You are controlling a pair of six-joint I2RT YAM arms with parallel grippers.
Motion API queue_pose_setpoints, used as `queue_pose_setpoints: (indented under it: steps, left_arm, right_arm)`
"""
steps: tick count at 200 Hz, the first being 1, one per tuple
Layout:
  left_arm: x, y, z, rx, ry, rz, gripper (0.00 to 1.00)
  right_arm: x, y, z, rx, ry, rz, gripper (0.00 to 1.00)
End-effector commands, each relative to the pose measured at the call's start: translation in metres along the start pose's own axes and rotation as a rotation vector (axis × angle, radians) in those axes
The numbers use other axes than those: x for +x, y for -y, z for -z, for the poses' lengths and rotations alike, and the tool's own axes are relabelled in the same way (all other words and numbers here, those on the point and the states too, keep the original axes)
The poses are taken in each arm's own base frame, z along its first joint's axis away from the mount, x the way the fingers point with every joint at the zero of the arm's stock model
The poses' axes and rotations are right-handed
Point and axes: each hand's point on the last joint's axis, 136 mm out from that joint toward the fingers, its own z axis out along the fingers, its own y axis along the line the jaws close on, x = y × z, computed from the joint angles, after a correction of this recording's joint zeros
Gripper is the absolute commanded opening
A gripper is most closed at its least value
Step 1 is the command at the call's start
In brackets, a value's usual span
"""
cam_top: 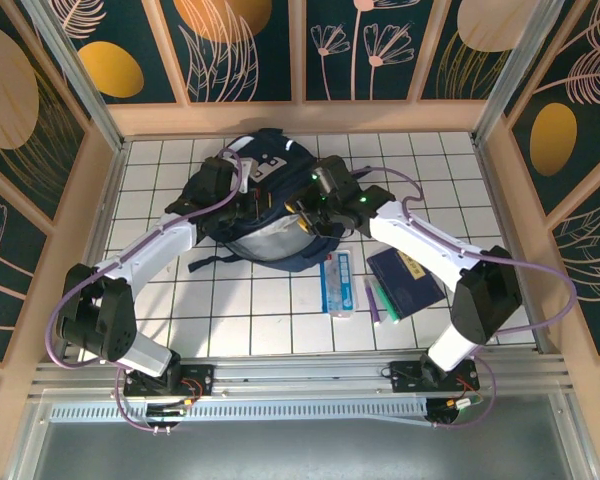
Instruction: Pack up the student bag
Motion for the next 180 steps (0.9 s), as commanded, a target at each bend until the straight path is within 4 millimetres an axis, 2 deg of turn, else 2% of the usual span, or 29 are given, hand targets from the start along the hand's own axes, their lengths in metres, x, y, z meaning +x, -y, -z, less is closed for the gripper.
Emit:
queue_pose_setpoints:
  steps: [1,20,40,47,66,79,94,110,123,132,140,147,158,180]
  left_arm:
    - [-0.017,0.012,0.011,0.027,0.081,0.054,0.00]
    - [-0.013,0.011,0.009,0.025,0.074,0.083,0.00]
    - [-0.013,0.008,0.010,0.015,0.080,0.109,0.00]
    - [-0.014,0.008,0.010,0.013,0.083,0.114,0.00]
    - [-0.016,0.006,0.013,-0.006,0.092,0.125,0.00]
    - [-0.016,0.002,0.014,-0.029,0.096,0.131,0.00]
    - [-0.014,-0.006,0.012,-0.064,0.093,0.148,0.00]
    - [-0.010,-0.011,0.008,-0.081,0.054,0.169,0.00]
    - [-0.012,-0.006,0.004,-0.033,0.003,0.204,0.00]
    - [-0.014,0.002,0.004,0.031,-0.029,0.237,0.00]
    - [-0.016,0.009,0.006,0.095,-0.056,0.270,0.00]
    - [-0.017,0.013,0.009,0.134,-0.072,0.300,0.00]
    - [-0.019,0.019,0.014,0.190,-0.095,0.334,0.00]
    - [-0.020,0.031,0.023,0.246,-0.131,0.354,0.00]
  right_arm:
    - [-0.006,0.031,-0.020,0.125,0.032,-0.057,0.37]
    - [-0.009,0.037,-0.025,0.131,0.056,-0.061,0.23]
    - [-0.013,0.030,-0.024,0.104,0.070,-0.043,0.08]
    - [-0.015,0.026,-0.023,0.090,0.068,-0.030,0.00]
    - [-0.020,0.017,-0.021,0.044,0.046,0.016,0.00]
    - [-0.019,-0.004,-0.018,-0.056,-0.011,0.115,0.00]
    - [-0.005,-0.039,-0.011,-0.223,-0.094,0.316,0.00]
    - [0.028,-0.076,0.011,-0.455,-0.132,0.694,0.00]
    - [0.059,-0.080,0.031,-0.603,-0.111,1.048,0.00]
    - [0.084,-0.069,0.047,-0.749,-0.136,1.264,0.00]
    - [0.092,-0.057,0.057,-0.840,-0.133,1.370,0.00]
    - [0.088,-0.048,0.059,-0.867,-0.115,1.415,0.00]
    - [0.065,-0.039,0.051,-0.825,-0.084,1.407,0.00]
    - [0.012,-0.016,0.008,-0.558,-0.010,1.395,0.00]
